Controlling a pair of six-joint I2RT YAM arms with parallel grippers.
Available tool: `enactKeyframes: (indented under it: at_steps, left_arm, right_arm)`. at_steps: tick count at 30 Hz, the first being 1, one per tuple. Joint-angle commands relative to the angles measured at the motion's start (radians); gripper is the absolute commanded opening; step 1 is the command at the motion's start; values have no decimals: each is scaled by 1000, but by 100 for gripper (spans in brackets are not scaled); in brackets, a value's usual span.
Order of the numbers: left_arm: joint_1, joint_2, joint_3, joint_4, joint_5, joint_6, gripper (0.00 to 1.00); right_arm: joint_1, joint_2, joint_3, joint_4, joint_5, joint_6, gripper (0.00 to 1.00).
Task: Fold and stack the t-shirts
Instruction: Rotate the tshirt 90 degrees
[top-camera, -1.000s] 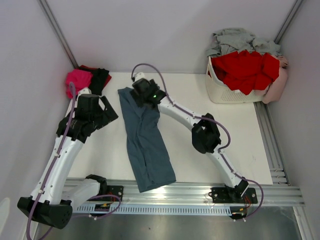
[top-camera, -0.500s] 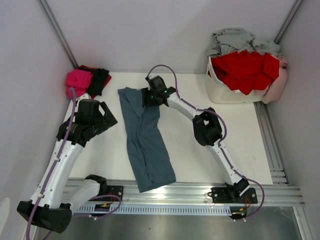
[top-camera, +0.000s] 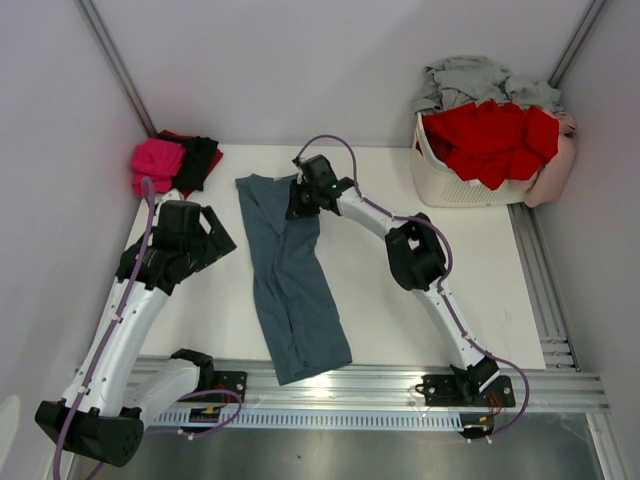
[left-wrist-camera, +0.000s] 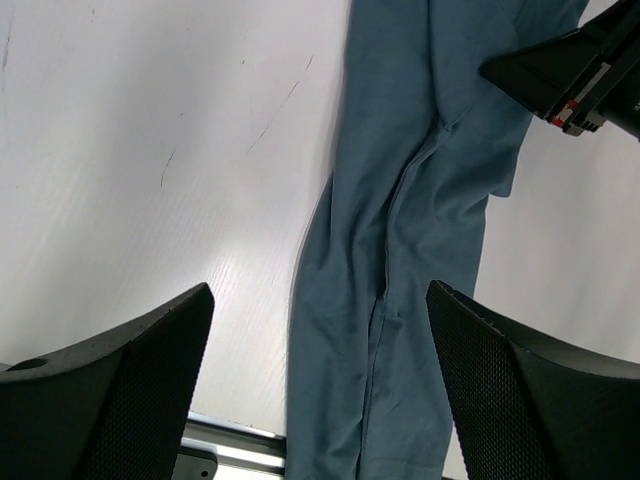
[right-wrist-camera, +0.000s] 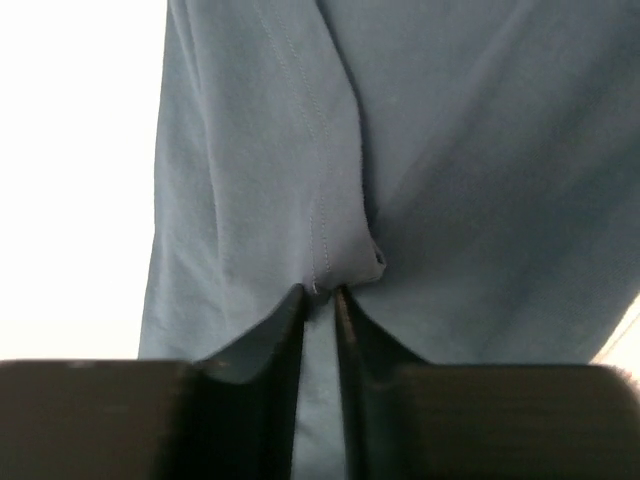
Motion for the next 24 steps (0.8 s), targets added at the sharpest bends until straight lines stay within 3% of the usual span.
enactKeyframes:
  at_steps: [1,3,4,24]
  left_arm:
    - [-3,-12,-5,30,6,-18,91]
    - [-3,-14,-4,34,6,-18,91]
    - [-3,-14,-4,36,6,-18,90]
    - [-3,-11,-17,54,26,-18,89]
  right_arm:
    - [0,-3,9,50,-25,4,17]
    - [5,-7,12,53,-20,-3,2]
    - [5,-11,13,53,-15,-6,0]
    - [184,15,182,-35,-41,-249,0]
